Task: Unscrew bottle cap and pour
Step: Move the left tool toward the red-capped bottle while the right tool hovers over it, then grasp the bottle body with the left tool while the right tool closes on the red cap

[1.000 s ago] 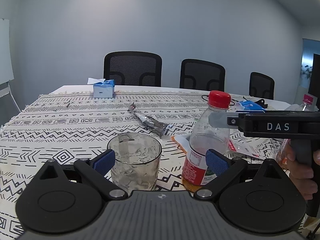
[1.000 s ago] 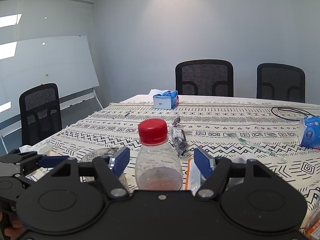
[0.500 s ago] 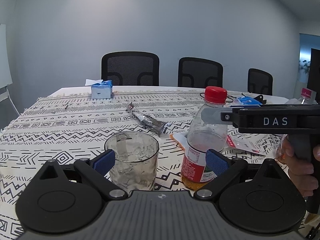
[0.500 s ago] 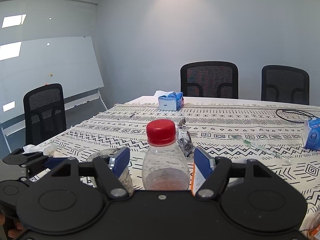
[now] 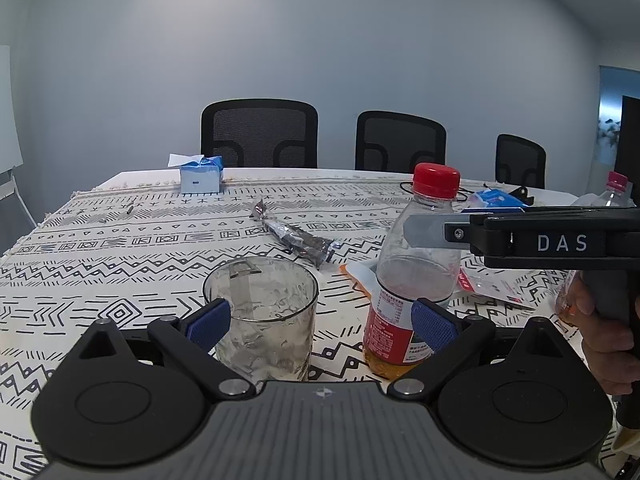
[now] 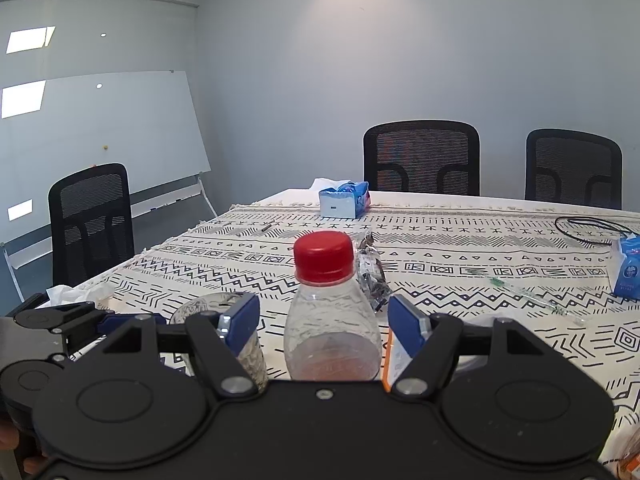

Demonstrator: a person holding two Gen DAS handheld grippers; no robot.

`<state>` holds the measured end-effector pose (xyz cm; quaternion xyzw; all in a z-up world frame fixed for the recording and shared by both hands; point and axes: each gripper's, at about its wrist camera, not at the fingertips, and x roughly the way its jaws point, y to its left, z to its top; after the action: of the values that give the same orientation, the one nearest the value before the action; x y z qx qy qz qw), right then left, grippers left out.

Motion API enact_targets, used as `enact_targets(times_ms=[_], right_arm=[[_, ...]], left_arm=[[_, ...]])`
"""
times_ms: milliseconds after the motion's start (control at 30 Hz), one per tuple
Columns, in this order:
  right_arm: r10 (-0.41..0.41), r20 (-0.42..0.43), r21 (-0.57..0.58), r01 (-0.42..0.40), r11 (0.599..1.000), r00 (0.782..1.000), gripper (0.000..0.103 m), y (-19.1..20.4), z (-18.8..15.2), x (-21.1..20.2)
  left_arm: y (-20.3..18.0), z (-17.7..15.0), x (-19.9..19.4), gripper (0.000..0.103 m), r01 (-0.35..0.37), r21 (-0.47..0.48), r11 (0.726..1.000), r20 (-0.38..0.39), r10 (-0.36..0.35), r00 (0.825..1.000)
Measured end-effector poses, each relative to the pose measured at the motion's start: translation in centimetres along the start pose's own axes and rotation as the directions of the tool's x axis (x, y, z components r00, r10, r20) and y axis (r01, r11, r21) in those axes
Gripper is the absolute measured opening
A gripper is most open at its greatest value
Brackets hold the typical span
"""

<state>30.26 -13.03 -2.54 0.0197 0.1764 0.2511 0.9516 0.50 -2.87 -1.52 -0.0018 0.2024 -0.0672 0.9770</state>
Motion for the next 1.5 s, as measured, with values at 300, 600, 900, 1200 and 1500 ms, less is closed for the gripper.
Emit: enact_targets(times_ms=[300,600,900,1200,1500], right_arm=[[-0.004,0.005,-0.027,0.004,1.000,1.000,0.073,0.3,0.5,0.2],[0.045,0.068,-0.081,-0.039,0.996,0.997,0.074,0.1,1.4,-0.7],[0.064,0.026,-0.109,-0.061,0.992,0.998,0.073,-0.5,3.2,1.6],[0.065,0.010,-0.120,-0.064,0.991,0.998,0.047,-0.3,3.6,2.8],[0.044,0.031,-0.153,-0.039,0.988,0.999,0.034,0.6,3.1,3.1]], left_arm=[[-0.3,-0.1,0.4,0.098,-0.002,0.019,1.000,0.021,0.001,1.000],[-2.9,-0.4,0.3,0.098,0.067,0.125,0.990,0.090,-0.078,0.993],[-6.2,0.2,3.6,0.098,0.084,0.191,0.978,0.142,-0.113,0.983],[-8.0,-0.4,5.8,0.059,0.081,0.260,0.962,0.178,-0.130,0.975],[-7.7,-0.7,5.9,0.059,0.115,0.194,0.974,0.199,-0.154,0.968]])
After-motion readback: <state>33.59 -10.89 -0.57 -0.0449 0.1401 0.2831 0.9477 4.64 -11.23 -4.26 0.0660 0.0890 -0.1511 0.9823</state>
